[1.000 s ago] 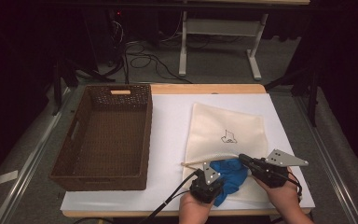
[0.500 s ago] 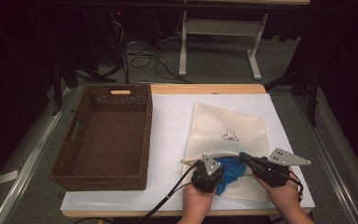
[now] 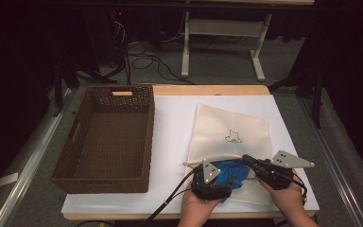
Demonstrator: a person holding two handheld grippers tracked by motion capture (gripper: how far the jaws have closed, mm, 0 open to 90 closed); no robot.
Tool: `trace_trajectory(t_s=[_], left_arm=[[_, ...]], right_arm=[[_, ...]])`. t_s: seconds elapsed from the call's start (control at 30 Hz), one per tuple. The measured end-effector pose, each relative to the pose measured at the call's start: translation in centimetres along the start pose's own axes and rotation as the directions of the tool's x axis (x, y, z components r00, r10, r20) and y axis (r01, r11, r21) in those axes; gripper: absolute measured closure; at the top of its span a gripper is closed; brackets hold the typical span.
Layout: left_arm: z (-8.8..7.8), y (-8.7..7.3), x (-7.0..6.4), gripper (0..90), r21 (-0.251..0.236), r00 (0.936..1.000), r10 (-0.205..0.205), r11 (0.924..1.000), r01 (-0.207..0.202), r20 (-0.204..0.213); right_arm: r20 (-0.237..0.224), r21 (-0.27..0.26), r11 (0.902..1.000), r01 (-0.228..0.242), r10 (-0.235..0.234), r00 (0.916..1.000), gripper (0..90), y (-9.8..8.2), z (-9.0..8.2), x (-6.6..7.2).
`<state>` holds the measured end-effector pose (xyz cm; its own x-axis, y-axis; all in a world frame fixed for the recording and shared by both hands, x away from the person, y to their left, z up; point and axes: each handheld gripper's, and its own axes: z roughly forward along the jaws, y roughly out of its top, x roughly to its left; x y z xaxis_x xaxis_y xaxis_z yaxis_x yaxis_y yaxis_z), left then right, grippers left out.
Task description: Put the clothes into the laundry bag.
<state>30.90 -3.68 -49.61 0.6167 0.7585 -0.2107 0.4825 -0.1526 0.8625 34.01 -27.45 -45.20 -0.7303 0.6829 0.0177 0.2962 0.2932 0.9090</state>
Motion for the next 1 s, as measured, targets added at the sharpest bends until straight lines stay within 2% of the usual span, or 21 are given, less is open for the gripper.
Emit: trace_trajectory(t_s=[0.1,0.2,0.27,0.33,0.37,0.43,0.5,0.57,0.6,0.63,0.67,0.77,0.8,0.9,1.0], left_arm=[[0.0,-0.3,-0.1,15.3,0.041,0.9992,0.040,0.9984,-0.040,-0.005],[0.7,-1.0,-0.3,15.5,0.144,0.9974,0.072,0.9870,-0.071,0.003],[0.9,-1.3,-0.4,15.8,0.160,0.9945,0.105,0.9816,-0.104,0.004],[1.0,-1.3,-0.2,16.4,0.149,0.9958,0.092,0.9847,-0.091,0.004],[1.1,-1.2,-0.1,17.7,0.152,0.9966,0.082,0.9851,-0.080,-0.010],[1.3,-1.2,0.1,24.9,0.159,0.9972,0.071,0.9850,-0.066,-0.024],[1.3,-1.2,0.2,38.5,0.175,0.9964,0.081,0.9817,-0.075,-0.026],[1.6,-1.5,0.2,46.7,0.184,0.9964,0.080,0.9803,-0.073,-0.029],[1.6,-1.6,0.2,53.9,0.186,0.9967,0.077,0.9801,-0.070,-0.028],[1.7,-1.7,0.3,58.8,0.183,0.9982,0.059,0.9815,-0.056,-0.009],[1.7,-1.8,0.2,64.9,0.179,0.9982,0.060,0.9820,-0.060,0.003],[1.7,-1.7,0.0,78.3,0.181,0.9986,0.052,0.9821,-0.052,0.003],[1.7,-1.7,-0.1,81.4,0.180,0.9982,0.059,0.9821,-0.057,-0.004],[1.5,-1.2,-0.1,83.2,0.164,0.9973,0.069,0.9843,-0.065,-0.022],[1.4,-0.6,0.2,83.3,0.138,0.9975,0.055,0.9893,-0.049,-0.045]], right_arm=[[0.000,-0.001,1.0000,-0.002,0.002,1.0000,88.7,-0.1,0.0,0.1],[-0.001,-0.001,1.0000,-0.004,0.004,1.0000,88.7,-0.1,0.0,0.1],[0.001,-0.001,1.0000,-0.005,0.005,1.0000,88.6,-0.1,0.0,0.1],[0.001,0.003,1.0000,-0.005,0.005,1.0000,88.6,-0.2,-0.1,0.1],[0.002,0.004,0.9999,-0.010,0.010,1.0000,88.7,-0.2,-0.1,0.1],[-0.001,-0.002,1.0000,0.001,-0.001,1.0000,88.6,-0.1,0.0,0.0],[-0.002,0.005,1.0000,-0.003,0.003,1.0000,88.6,-0.2,0.1,0.1],[-0.003,0.008,1.0000,-0.004,0.004,1.0000,88.6,-0.2,0.1,0.1],[-0.003,0.007,1.0000,0.001,-0.001,1.0000,88.7,-0.2,0.1,0.1],[-0.001,0.007,1.0000,-0.001,0.001,1.0000,88.6,-0.2,0.1,0.1],[-0.002,0.006,1.0000,0.002,-0.002,1.0000,88.6,-0.2,0.1,0.1],[-0.002,0.006,1.0000,0.001,-0.001,1.0000,88.6,-0.2,0.0,0.2],[-0.001,0.006,1.0000,0.000,0.000,1.0000,88.7,-0.2,0.0,0.2],[-0.003,0.005,1.0000,0.002,-0.002,1.0000,88.6,-0.2,0.0,0.1],[-0.001,0.005,1.0000,0.002,-0.002,1.0000,88.6,-0.2,0.0,0.2]])
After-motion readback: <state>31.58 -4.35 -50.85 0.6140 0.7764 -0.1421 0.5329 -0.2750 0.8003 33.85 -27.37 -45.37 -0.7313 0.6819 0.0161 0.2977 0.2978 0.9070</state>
